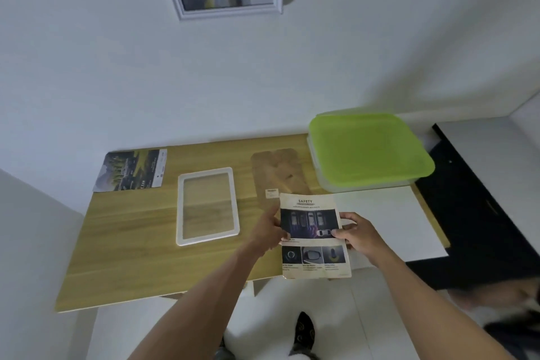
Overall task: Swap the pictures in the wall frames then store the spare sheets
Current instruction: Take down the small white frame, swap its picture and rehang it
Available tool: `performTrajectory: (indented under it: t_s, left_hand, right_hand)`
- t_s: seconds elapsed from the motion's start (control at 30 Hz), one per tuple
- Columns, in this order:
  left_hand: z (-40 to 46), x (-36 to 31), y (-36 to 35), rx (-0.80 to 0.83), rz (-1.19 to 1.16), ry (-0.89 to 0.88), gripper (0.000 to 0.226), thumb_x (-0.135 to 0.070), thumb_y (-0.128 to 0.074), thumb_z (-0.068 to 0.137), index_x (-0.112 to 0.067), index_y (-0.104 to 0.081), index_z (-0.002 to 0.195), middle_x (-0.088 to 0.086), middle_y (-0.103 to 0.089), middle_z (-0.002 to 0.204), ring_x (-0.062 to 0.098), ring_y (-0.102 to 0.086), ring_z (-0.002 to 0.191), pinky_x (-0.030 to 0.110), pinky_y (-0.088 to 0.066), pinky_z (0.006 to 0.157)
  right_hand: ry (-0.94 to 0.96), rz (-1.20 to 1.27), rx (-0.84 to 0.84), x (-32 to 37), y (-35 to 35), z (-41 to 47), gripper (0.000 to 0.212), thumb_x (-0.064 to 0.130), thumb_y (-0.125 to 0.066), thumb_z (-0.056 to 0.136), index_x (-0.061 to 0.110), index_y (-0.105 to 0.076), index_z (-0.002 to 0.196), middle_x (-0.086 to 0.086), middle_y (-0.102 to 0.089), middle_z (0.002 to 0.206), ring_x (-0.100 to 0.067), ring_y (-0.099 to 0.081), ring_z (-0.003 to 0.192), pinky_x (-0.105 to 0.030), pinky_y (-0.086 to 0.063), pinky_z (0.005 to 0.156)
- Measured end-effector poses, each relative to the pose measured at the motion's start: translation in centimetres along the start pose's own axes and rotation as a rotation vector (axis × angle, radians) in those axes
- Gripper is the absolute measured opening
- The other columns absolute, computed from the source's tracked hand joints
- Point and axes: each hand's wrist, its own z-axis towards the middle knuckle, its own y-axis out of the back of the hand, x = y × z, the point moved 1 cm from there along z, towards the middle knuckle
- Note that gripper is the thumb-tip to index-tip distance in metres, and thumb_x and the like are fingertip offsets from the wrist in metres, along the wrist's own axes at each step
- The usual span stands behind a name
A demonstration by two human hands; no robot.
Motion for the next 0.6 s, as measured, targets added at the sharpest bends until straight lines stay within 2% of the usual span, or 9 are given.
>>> performTrajectory:
  t_s: [0.07,0.13,0.2,0.23,0.3,0.37,0.43,0.53,0.6]
  left_hand:
    - [0.8,-0.4,-2.9,0.007,0.012,0.001,0.088,0.016,-0.058,0.077,-0.028,-0.033,0.149,0.008,-0.069,0.081,0.019,-0.067,0.07,0.03,-0.05,0.054]
    - [1.5,-0.9,-5.3,-0.01,0.04,0.003,0.089,0.016,-0.058,0.077,-0.027,-0.03,0.15,0.002,-0.067,0.071,0.021,-0.064,0.07,0.033,-0.048,0.057]
    - [2.1,-1.6,-7.6,-0.016,0.034,0.003,0.083,0.018,-0.057,0.078,-0.027,-0.035,0.145,0.01,-0.07,0.078,0.018,-0.064,0.07,0.033,-0.054,0.055]
    - [2.4,-1.8,-8.5,-0.023,0.037,0.008,0.081,0.02,-0.056,0.078,-0.029,-0.036,0.14,0.017,-0.07,0.087,0.013,-0.064,0.069,0.027,-0.052,0.049]
    - [3.5,-2.2,-10.2,-0.046,0.041,0.002,0.084,0.02,-0.055,0.077,-0.03,-0.037,0.141,0.013,-0.067,0.083,0.009,-0.064,0.067,0.019,-0.046,0.044]
    - [4.8,-2.1,-11.3,-0.081,0.075,-0.009,0.089,0.018,-0.056,0.074,-0.03,-0.038,0.146,0.001,-0.064,0.076,0.01,-0.064,0.068,0.024,-0.054,0.054]
    - [5.8,-2.1,-12.0,-0.133,0.136,-0.007,0.084,0.015,-0.056,0.072,-0.03,-0.043,0.141,-0.003,-0.067,0.078,0.014,-0.068,0.075,0.028,-0.057,0.064]
    - [6.7,-2.3,-12.5,-0.213,0.279,-0.006,0.072,0.009,-0.058,0.074,-0.024,-0.046,0.137,0.003,-0.067,0.09,0.024,-0.067,0.087,0.028,-0.054,0.067]
    - [7.2,-2.2,-12.7,-0.246,0.435,-0.017,0.064,0.003,-0.061,0.077,-0.02,-0.045,0.134,0.01,-0.062,0.104,0.03,-0.064,0.093,0.035,-0.055,0.071]
  right_hand:
    - [-0.021,-0.01,-0.003,-1.4,2.7,0.4,0.045,0.008,-0.075,0.084,0.019,-0.057,0.124,-0.017,-0.068,0.104,-0.023,-0.07,0.087,-0.028,-0.052,0.063]
    - [-0.035,-0.023,-0.014,-2.5,5.0,0.9,0.042,0.008,-0.075,0.085,0.016,-0.058,0.122,-0.014,-0.069,0.102,-0.022,-0.071,0.087,-0.028,-0.052,0.064]
    - [-0.04,-0.042,-0.031,-3.2,7.0,1.3,0.036,0.008,-0.074,0.085,0.014,-0.06,0.118,-0.009,-0.07,0.098,-0.02,-0.071,0.084,-0.026,-0.052,0.061]
    - [-0.039,-0.055,-0.04,-3.5,7.8,1.7,0.034,0.008,-0.074,0.086,0.014,-0.061,0.117,-0.008,-0.07,0.097,-0.02,-0.071,0.084,-0.026,-0.053,0.06]
    - [-0.04,-0.074,-0.049,-4.3,9.4,2.9,0.033,0.009,-0.075,0.085,0.014,-0.063,0.115,-0.007,-0.072,0.097,-0.021,-0.072,0.085,-0.031,-0.057,0.065]
    - [-0.032,-0.108,-0.061,-4.9,10.4,4.2,0.033,0.011,-0.077,0.083,0.012,-0.066,0.114,-0.006,-0.073,0.097,-0.021,-0.073,0.088,-0.039,-0.06,0.078]
    - [-0.02,-0.161,-0.077,-5.2,10.9,5.5,0.035,0.015,-0.078,0.082,0.012,-0.067,0.115,-0.002,-0.075,0.097,-0.018,-0.072,0.088,-0.039,-0.058,0.085]
    - [0.04,-0.309,-0.11,-5.0,10.5,6.6,0.039,0.02,-0.077,0.083,0.013,-0.064,0.119,0.002,-0.072,0.1,-0.013,-0.068,0.087,-0.023,-0.052,0.073]
    - [0.09,-0.431,-0.132,-4.7,10.0,6.9,0.042,0.021,-0.073,0.085,0.014,-0.059,0.124,0.002,-0.067,0.102,-0.012,-0.064,0.086,-0.021,-0.048,0.067]
